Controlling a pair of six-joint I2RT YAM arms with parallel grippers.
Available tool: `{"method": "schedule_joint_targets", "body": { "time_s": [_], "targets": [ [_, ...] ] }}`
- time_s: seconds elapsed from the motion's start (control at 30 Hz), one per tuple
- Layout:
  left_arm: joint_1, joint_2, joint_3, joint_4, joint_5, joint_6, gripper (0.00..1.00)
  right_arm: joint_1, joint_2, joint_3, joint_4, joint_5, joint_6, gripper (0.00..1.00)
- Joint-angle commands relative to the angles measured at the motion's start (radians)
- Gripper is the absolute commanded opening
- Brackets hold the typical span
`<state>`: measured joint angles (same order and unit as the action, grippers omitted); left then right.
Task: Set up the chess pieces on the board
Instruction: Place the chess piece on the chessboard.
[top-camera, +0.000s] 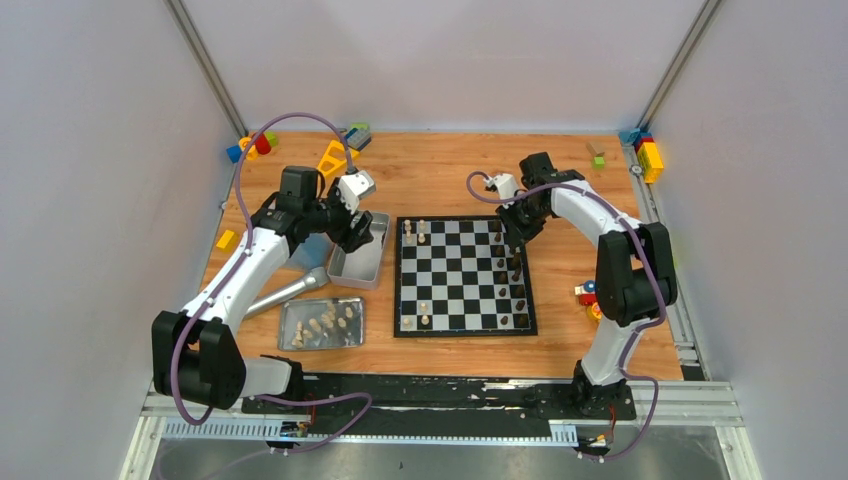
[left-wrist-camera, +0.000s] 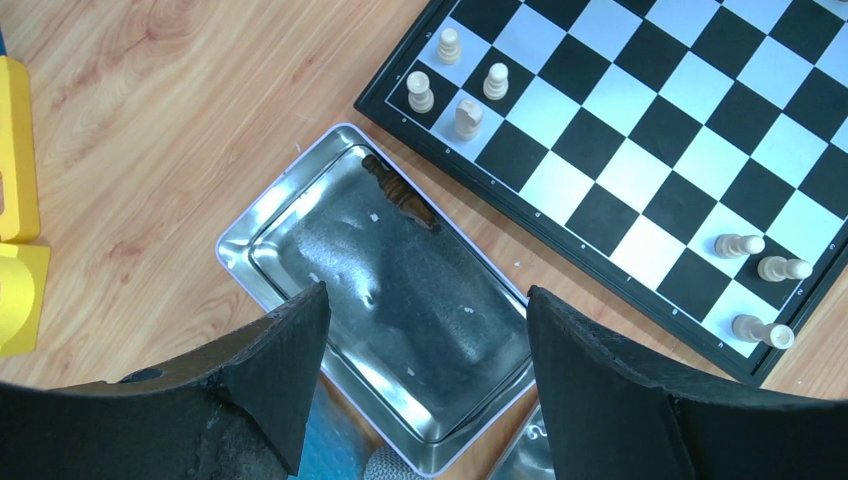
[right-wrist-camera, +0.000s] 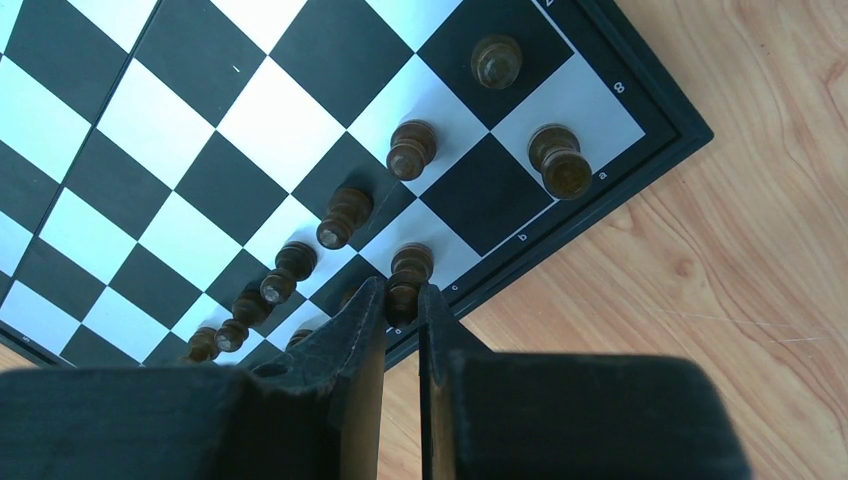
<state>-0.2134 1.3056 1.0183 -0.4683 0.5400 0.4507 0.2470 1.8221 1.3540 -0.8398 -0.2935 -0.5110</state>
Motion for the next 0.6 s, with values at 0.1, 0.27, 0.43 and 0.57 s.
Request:
{"method": "schedule_joint_targets", "body": {
  "time_s": [0.1, 0.27, 0.43, 0.57],
  "targets": [
    [0.009, -0.012, 0.032, 0.015, 0.002, -0.011, 0.8, -0.002, 0.004, -0.006, 0.031, 0.008, -0.009, 0.06],
    [0.009, -0.011, 0.032, 0.011, 0.001, -0.008, 0.8, -0.003, 0.006, -0.011, 0.03, 0.013, -0.01, 0.1],
    [0.011, -0.011, 0.031, 0.01, -0.004, -0.002, 0.8, -0.002, -0.01, -0.02, 0.031, 0.018, -0.011, 0.22],
    [0.011, -0.01, 0.031, 0.008, -0.014, 0.003, 0.8, -0.002, -0.033, -0.01, 0.029, 0.019, -0.006, 0.37]
  ]
}}
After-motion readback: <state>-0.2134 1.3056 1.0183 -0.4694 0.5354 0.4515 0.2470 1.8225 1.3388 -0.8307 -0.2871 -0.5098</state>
